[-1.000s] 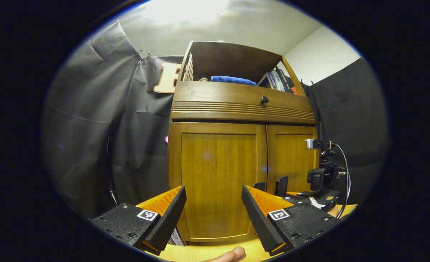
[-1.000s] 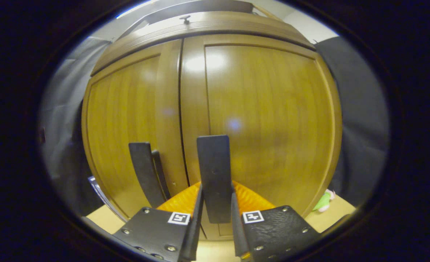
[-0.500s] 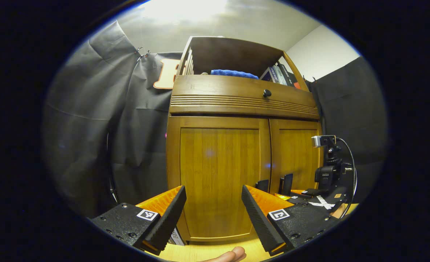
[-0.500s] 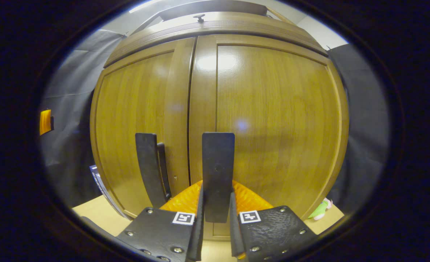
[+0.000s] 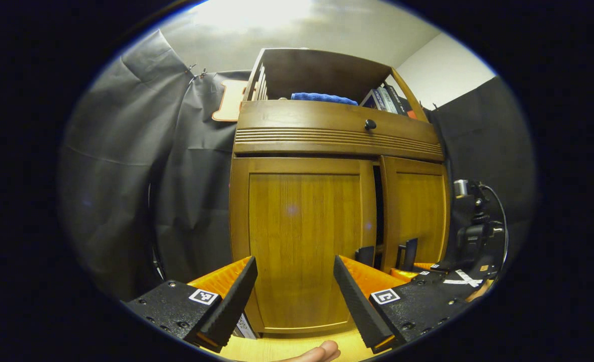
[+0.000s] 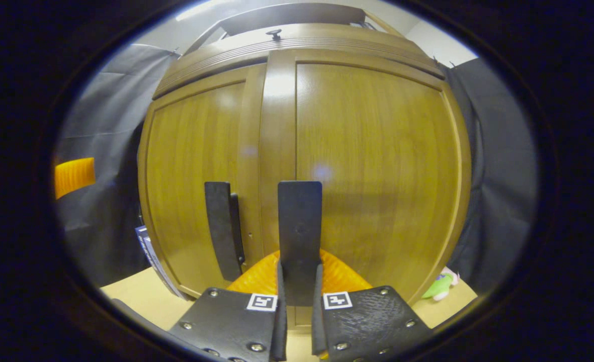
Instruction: Open the right door of the double-door shoe cabinet with the right hand, and open the left door with the left hand.
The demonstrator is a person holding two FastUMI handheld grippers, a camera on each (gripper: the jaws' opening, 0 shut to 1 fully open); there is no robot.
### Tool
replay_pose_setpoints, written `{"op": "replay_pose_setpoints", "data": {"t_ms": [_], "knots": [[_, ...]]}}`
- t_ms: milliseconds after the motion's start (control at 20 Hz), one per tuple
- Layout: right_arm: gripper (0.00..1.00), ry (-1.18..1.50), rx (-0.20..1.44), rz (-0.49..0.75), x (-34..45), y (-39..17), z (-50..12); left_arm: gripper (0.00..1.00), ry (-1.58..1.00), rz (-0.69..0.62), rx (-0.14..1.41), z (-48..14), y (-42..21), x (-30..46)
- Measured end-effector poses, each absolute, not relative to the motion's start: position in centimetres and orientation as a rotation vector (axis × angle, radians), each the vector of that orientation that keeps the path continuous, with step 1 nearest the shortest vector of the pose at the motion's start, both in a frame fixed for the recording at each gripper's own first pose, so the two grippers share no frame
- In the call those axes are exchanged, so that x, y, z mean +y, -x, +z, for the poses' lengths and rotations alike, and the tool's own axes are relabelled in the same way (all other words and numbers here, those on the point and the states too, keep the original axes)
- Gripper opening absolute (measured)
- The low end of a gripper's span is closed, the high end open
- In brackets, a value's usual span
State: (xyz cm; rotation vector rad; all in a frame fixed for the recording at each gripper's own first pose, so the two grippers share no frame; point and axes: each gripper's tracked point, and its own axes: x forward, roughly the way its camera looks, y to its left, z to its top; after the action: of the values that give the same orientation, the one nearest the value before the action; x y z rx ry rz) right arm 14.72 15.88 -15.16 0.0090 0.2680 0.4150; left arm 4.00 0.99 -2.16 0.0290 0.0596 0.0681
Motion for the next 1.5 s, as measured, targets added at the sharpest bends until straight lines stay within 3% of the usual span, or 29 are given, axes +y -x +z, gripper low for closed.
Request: {"op": "replay_pose_setpoints", "data": {"t_ms": [300,550,900,1500], "knots": [[0.19,-0.023,0.288,0.443,13.3,-11.5,-14.5,0.94,-0.007,0.053,0.033,-2.0,-3.6,0.2],[0.19,-0.042,0.287,0.466,11.0,-9.5,-14.0,0.91,-0.055,0.018,-0.042,-1.1,-3.8,-1.4],[0.19,-0.044,0.276,0.468,7.3,-7.3,-13.4,0.96,-0.068,0.045,-0.013,-1.9,-4.0,-1.4],[0.18,-0.055,0.256,0.412,1.4,-5.1,-12.5,0.95,-0.07,0.05,0.022,-3.5,-4.9,-2.3]]}}
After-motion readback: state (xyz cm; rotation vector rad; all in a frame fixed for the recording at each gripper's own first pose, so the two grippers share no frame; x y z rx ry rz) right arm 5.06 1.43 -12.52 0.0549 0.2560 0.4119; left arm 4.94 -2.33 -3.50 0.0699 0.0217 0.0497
